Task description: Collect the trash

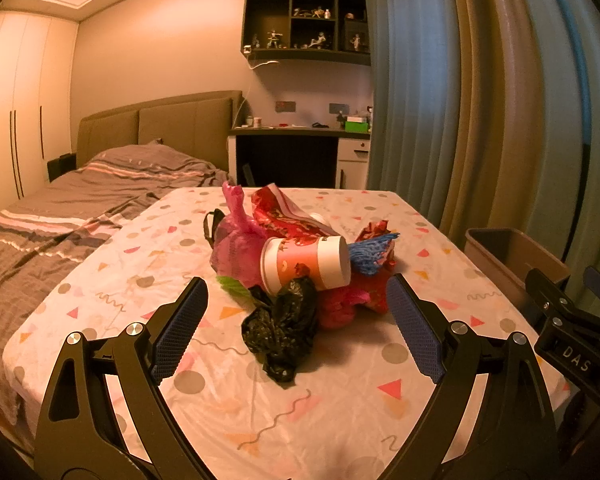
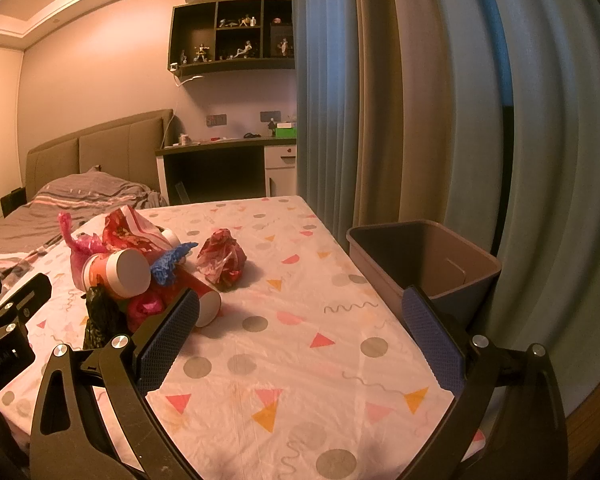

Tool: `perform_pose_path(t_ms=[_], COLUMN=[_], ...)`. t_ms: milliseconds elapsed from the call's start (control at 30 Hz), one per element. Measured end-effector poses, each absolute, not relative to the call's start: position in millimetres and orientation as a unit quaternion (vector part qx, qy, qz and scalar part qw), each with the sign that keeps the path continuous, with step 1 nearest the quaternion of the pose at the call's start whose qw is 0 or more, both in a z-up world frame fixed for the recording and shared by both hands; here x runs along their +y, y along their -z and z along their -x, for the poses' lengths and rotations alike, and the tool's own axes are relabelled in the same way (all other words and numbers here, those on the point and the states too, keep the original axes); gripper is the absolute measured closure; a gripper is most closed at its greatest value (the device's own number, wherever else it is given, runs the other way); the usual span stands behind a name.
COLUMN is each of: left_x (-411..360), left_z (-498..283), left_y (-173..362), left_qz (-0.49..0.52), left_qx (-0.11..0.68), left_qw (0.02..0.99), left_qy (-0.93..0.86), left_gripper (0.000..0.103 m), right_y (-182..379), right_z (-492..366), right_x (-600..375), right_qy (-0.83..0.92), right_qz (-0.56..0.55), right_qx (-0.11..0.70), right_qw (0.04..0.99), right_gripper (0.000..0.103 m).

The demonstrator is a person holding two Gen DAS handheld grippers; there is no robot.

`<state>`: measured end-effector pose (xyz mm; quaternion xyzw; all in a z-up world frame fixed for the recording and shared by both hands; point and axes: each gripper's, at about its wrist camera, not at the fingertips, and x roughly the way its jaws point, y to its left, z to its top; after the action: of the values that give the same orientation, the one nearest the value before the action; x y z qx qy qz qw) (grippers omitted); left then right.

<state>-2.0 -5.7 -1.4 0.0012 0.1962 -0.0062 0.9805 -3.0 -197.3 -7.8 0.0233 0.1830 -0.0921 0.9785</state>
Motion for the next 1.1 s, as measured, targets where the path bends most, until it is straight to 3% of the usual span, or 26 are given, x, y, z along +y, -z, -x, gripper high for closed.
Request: perform_pose_path(t_ms=[533, 967, 1100], left_x=[-5.5, 16.9, 23.4], left_z=[3.9, -15.1, -27.3], left_y=[-4.6, 21.2, 34.2], left_qz=[0.001, 0.013, 0.022], left_qx=[0.193, 0.189, 0.211], left_qw=[0.981, 0.982, 0.977], left_qy=[0.014, 0.018, 0.037], left_gripper=[0.014, 0.014, 0.02], right_y=[7.6, 17.7, 22.1], right_z=[3.7, -16.3, -21.9], right_x=[-197.4, -188.9, -180.5], right_qy=[0.092, 0.053, 0.033], right_qz=[-0.023, -0.029, -0.024], right_qx=[0.183, 0.19, 0.192], right_qw=[0.979, 0.98, 0.981], right_gripper=[0.005, 0.005, 0.005])
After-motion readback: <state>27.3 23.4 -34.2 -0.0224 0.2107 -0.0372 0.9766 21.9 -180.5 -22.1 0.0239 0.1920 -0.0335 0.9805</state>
